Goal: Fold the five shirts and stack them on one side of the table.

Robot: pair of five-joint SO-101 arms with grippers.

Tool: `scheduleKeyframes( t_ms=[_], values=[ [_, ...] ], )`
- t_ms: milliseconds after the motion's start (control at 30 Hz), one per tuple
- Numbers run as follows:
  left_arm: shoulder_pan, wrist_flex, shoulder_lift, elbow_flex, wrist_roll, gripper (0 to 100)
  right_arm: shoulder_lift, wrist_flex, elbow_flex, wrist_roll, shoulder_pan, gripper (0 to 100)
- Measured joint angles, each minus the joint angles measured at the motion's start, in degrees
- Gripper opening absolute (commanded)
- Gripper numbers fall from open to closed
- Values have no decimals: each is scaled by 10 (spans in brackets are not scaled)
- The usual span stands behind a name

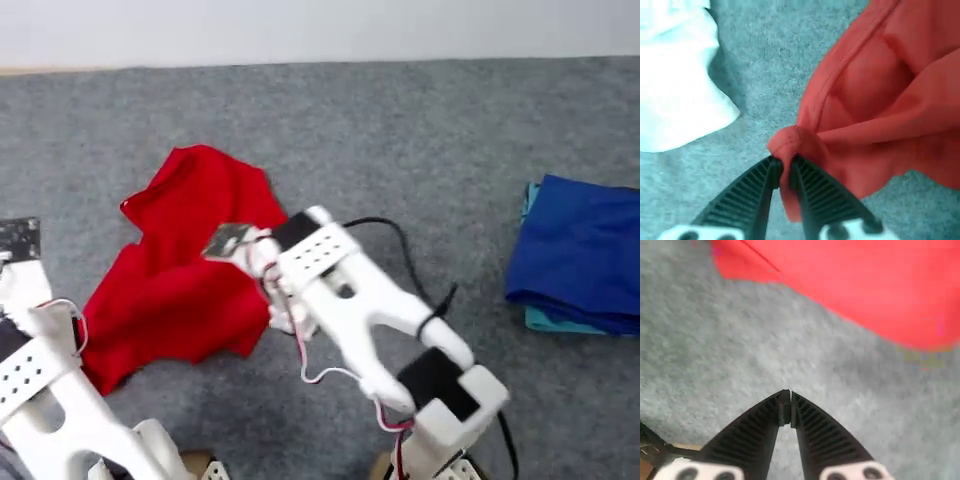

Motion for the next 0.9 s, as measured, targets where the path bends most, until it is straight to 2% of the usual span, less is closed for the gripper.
scheduleKeyframes(
  t_ms=[133,333,633,900],
  values=[
    [0,-19,0,16,25,2,25,0,-39,0,-47,32],
    [0,-20,0,16,35,2,47,0,-84,-23,-86,138],
    [0,-20,0,16,35,2,124,0,-157,-89,-139,143],
    [0,-20,0,16,35,2,215,0,-235,-152,-143,143]
  ],
)
